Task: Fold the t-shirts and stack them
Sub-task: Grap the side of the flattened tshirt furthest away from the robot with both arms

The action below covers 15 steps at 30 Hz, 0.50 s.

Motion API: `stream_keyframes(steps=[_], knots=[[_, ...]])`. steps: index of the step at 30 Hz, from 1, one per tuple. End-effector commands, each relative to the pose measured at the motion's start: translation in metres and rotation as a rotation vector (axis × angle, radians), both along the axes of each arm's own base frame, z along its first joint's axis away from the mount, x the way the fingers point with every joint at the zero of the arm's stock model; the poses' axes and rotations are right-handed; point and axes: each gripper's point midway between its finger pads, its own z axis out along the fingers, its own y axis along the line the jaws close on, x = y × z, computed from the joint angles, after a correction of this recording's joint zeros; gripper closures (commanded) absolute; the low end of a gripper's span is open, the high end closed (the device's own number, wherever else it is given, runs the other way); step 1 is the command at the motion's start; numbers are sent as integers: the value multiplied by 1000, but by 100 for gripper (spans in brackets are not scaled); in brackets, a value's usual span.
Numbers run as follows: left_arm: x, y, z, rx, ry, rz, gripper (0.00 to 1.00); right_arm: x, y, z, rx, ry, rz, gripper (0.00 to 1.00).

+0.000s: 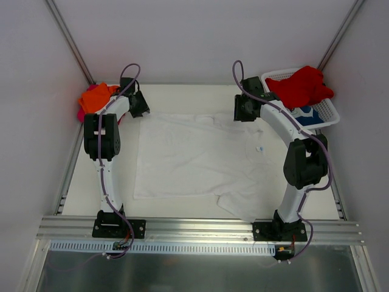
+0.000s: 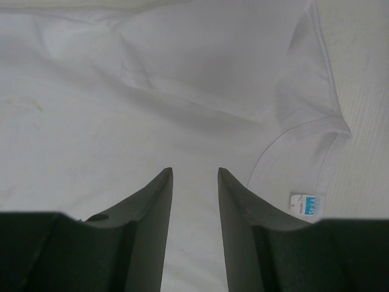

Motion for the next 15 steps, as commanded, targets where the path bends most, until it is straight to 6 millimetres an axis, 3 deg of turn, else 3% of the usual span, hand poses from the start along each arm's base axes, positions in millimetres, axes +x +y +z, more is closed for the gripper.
stream_keyframes(steps=[1, 12, 15], knots=[[-3, 8, 25, 25, -39, 3, 57, -3, 0, 22, 29, -50, 15, 61], [-3, 17, 39, 83, -62, 15, 57, -4, 1, 19, 34, -45, 19, 61], [-3, 16, 51, 80, -82, 13, 54, -4, 3, 16, 42, -38, 24, 61]])
